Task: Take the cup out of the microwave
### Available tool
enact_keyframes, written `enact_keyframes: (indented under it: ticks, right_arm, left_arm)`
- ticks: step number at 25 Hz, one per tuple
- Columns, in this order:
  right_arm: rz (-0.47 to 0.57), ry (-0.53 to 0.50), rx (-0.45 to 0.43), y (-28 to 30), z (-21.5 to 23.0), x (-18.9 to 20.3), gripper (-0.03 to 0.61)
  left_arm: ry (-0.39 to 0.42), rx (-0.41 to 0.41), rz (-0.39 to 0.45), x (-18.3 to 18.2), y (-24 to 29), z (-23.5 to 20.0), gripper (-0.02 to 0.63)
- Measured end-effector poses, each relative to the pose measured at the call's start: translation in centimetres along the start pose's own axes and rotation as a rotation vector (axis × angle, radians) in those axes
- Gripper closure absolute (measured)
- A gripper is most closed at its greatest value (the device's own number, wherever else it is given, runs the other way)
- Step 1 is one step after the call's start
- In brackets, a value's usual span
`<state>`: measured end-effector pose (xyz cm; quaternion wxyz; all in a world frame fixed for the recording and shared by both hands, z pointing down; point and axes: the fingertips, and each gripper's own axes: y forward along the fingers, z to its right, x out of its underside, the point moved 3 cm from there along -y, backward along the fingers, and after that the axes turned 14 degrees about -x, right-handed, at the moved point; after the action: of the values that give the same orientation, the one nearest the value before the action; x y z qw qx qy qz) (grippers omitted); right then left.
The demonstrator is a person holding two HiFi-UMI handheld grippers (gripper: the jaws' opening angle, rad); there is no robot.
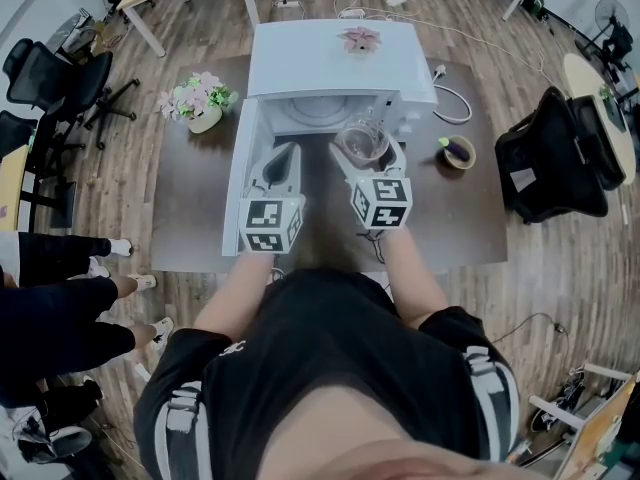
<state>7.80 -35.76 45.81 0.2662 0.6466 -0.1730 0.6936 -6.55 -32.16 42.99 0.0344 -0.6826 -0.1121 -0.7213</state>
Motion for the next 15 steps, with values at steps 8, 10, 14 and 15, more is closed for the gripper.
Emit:
enact_keyframes:
  ticks: [8,10,14,15]
  right_arm:
    - [0.004,0.002,-0.001,0.07,0.22,-0.08,0.114]
    - [0.006,0.004,-0.001,0.07,0.29,-0.05,0.114]
    - [0.009,0.003,0.0,0.02,0.4,-0.01,0.114]
    - [0.011,0.003,-0.002,-0.02,0.4,-0.04,0.114]
  left_arm:
    - [0.005,0.003,0.008,-0.15,0.28,0.14,0.612]
    - [0.008,0.004,0.009,-0.14,0.35,0.2,0.612]
    - [0.008,0.003,0.013,-0.18,0.51,0.28,0.612]
    - [0.007,0.002,0.014,-0.19,0.54,0.3,0.612]
